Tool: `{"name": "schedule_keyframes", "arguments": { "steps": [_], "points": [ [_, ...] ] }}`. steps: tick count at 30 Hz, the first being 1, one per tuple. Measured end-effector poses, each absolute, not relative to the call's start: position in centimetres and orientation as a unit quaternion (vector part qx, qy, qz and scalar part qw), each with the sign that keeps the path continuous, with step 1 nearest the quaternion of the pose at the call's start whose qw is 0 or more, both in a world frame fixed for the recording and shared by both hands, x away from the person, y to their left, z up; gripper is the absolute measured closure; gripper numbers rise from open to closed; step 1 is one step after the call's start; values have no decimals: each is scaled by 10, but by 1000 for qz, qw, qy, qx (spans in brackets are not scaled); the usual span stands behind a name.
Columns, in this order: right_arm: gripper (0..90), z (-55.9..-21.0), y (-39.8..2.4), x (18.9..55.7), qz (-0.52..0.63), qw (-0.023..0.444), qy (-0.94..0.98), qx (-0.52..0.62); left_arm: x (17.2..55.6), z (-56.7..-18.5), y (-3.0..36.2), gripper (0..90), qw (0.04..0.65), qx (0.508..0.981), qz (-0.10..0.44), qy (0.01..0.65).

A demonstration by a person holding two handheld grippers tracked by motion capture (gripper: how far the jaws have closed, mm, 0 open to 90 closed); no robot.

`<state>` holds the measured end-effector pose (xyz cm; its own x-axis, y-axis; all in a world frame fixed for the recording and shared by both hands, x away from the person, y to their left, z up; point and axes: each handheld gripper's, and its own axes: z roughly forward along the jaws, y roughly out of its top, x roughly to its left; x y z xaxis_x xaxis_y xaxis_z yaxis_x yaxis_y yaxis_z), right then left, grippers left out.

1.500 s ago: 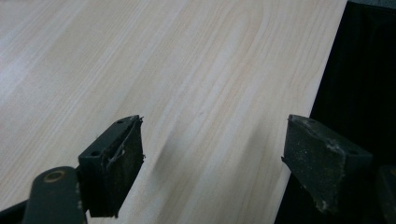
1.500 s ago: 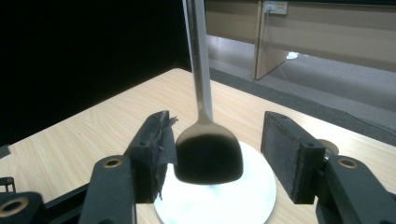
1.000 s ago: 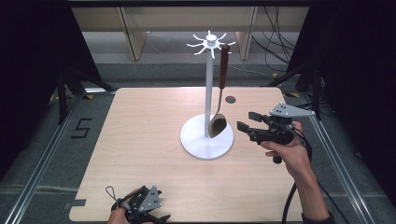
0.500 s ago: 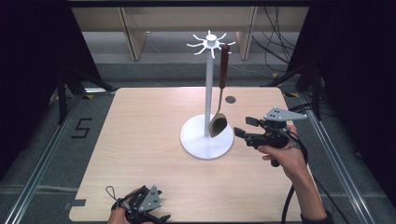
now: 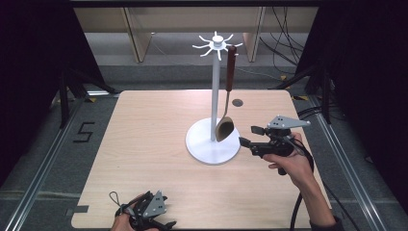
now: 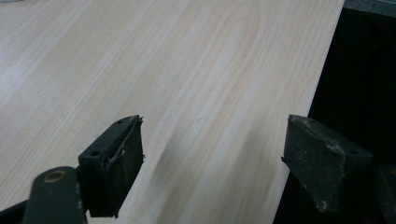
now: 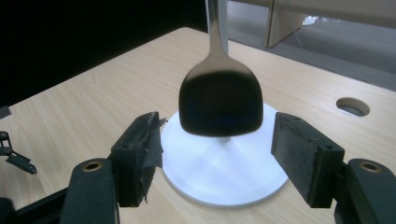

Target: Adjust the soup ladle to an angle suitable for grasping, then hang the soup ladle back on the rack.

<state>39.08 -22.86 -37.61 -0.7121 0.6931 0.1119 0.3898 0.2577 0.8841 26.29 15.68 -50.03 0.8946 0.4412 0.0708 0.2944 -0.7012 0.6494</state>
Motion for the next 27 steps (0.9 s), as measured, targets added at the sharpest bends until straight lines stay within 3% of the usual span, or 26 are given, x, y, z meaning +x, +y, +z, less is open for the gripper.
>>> {"name": "schedule_keyframes", "arguments": {
  "steps": [4, 27],
  "points": [
    [340, -382, -229, 390, 507, 121, 775, 356, 263, -500, 156, 193, 326, 918, 112, 196],
    [340, -400, -227, 387, 484, 113, 787, 365, 261, -500, 158, 193, 334, 915, 117, 196]
  ]
}}
